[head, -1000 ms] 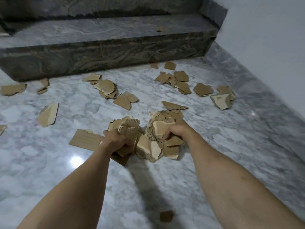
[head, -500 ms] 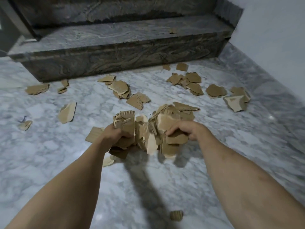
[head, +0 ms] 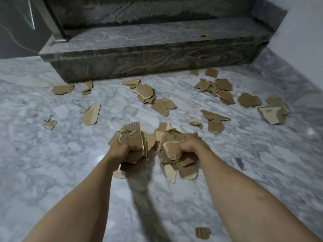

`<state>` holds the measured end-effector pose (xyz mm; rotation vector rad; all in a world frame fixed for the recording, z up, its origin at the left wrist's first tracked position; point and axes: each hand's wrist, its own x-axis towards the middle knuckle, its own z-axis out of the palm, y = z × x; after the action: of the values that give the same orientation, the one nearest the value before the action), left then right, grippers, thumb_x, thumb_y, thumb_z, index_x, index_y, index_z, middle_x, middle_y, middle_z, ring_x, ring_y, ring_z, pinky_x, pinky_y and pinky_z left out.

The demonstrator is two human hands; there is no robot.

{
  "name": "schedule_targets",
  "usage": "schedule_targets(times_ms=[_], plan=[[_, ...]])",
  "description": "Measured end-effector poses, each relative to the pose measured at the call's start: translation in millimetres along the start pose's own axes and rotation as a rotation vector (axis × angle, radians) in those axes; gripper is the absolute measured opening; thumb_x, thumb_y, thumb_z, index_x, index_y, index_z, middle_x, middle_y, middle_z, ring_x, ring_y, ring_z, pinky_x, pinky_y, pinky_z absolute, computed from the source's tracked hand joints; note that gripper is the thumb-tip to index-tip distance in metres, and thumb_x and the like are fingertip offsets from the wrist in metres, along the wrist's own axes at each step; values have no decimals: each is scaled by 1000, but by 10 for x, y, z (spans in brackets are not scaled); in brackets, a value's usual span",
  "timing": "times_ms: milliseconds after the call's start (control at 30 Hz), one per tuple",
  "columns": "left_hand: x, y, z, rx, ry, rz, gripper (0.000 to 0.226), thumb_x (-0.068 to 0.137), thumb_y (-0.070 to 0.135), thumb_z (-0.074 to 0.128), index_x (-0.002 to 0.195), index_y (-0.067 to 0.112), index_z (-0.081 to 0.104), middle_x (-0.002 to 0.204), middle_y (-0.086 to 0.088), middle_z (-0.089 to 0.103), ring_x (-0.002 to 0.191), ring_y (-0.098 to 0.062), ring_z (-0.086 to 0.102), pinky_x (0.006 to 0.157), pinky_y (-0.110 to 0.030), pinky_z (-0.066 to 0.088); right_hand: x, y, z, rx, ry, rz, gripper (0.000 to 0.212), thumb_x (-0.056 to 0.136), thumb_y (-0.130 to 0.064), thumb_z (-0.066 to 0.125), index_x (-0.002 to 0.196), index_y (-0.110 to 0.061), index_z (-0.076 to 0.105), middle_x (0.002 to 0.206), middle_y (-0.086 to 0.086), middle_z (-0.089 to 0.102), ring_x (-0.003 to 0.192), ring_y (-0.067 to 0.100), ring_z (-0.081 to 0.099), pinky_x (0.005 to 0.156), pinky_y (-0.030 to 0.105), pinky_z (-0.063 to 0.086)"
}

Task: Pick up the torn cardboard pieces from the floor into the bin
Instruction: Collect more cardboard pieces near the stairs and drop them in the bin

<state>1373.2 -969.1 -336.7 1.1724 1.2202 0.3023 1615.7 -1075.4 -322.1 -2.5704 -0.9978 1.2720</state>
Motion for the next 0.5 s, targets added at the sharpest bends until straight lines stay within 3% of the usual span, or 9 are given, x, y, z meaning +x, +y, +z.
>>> schedule_targets(times_ms=[100,167,200,267,400,500], plan=[[-29,112,-223,-42,102,10,58,71,4,84,118,5,51,108,-18,67,91,-34,71,66,-47,62,22,37,-289,137,24,19,73,55,-17,96,120,-9,64,126,15,63,111,34,60,91,44,55],[-21,114,-323,-46,148,-56,80,74,5,84,133,10,29,113,-14,59,95,-31,67,60,-39,59,8,8,-428,354,28,15,47,60,-9,94,97,-6,65,100,14,70,86,28,66,70,35,58],[-5,98,-349,-35,156,-92,92,74,7,85,141,10,21,116,-15,58,95,-31,67,57,-37,58,7,-32,-461,464,35,6,43,62,-6,92,94,-6,63,95,14,70,81,26,67,68,34,58],[20,60,-351,59,171,-169,103,68,12,89,144,1,20,115,-20,59,90,-32,67,51,-35,58,89,-146,-446,645,42,-2,51,60,-4,92,102,-3,64,98,16,72,87,29,70,78,39,60],[108,-33,-307,275,170,-235,100,33,27,93,122,-2,57,105,-18,69,88,-34,70,66,-38,62,236,-440,-157,630,-21,40,66,59,0,91,117,-1,58,114,19,70,100,34,68,87,47,59],[180,-54,-263,351,228,-217,80,46,22,94,116,3,59,104,-15,68,91,-34,67,75,-36,59,334,-639,110,486,-87,73,119,60,3,89,153,-7,16,143,24,48,124,43,52,96,51,53]])
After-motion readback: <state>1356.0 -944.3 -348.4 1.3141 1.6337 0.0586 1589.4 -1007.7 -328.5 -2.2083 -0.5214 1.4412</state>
